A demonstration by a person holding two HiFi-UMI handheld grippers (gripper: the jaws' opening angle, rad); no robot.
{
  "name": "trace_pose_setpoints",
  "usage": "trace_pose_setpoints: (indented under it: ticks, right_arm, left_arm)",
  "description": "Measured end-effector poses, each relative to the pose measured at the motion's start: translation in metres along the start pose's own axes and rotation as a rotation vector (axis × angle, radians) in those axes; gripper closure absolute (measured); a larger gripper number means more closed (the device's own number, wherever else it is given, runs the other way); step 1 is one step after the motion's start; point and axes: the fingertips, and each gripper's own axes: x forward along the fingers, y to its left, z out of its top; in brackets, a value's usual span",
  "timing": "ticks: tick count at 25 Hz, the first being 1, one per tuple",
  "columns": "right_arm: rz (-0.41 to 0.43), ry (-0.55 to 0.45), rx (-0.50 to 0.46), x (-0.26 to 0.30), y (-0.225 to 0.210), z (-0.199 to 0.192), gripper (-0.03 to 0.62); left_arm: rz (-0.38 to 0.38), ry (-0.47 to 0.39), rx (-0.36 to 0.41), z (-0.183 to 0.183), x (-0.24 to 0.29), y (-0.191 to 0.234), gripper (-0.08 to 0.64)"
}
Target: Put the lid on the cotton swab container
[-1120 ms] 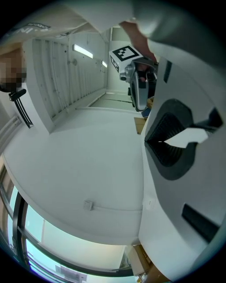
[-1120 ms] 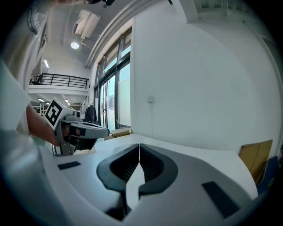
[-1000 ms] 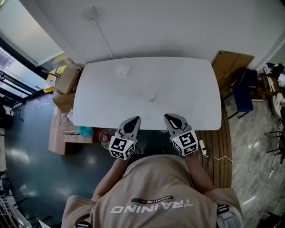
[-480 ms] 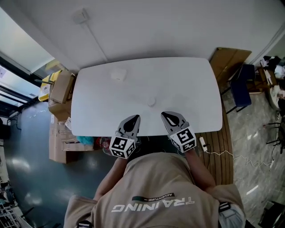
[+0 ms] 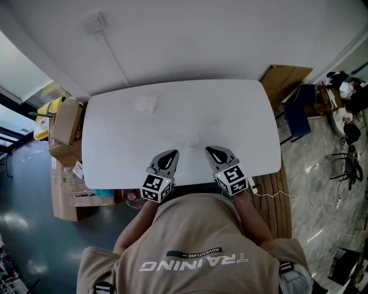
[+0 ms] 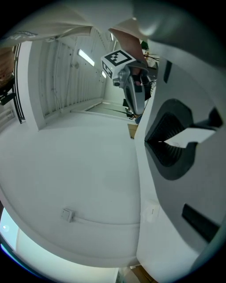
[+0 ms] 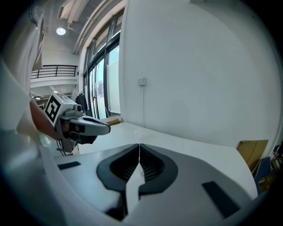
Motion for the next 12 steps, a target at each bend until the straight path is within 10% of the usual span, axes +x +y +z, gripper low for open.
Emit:
trace_pose_setpoints:
  ticks: [12]
  right_arm:
    - [0.025, 0.035, -0.003, 0.025, -0.019, 0.007, 0.574]
  left_arm:
    - [-0.032, 0.036, -0.010, -0.007, 0.031, 0.011, 0.546]
